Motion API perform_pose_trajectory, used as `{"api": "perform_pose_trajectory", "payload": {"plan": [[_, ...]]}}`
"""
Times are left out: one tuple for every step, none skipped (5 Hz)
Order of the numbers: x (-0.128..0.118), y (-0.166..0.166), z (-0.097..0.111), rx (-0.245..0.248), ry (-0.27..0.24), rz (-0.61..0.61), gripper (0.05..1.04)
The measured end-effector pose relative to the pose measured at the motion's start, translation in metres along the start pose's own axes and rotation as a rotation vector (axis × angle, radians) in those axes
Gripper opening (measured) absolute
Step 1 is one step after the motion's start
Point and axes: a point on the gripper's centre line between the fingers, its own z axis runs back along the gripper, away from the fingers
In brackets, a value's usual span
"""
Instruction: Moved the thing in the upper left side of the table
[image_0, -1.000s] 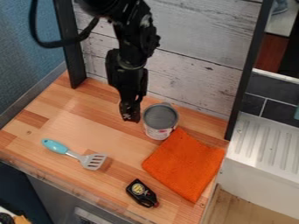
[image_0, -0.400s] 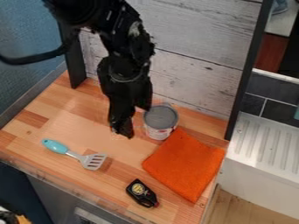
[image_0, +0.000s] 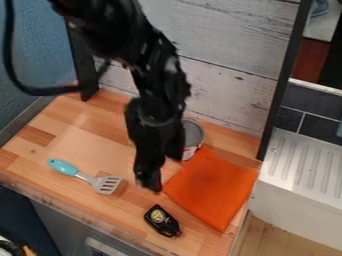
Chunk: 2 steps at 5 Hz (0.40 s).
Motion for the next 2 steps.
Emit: {"api": "perform_pose_trajectory", "payload": {"plan": [[-0.006, 0.011, -0.01, 0.044, 0.017, -0.013, 1.0], [-0.011, 0.022, -0.021, 0.058, 0.045, -0.002, 1.0]]}}
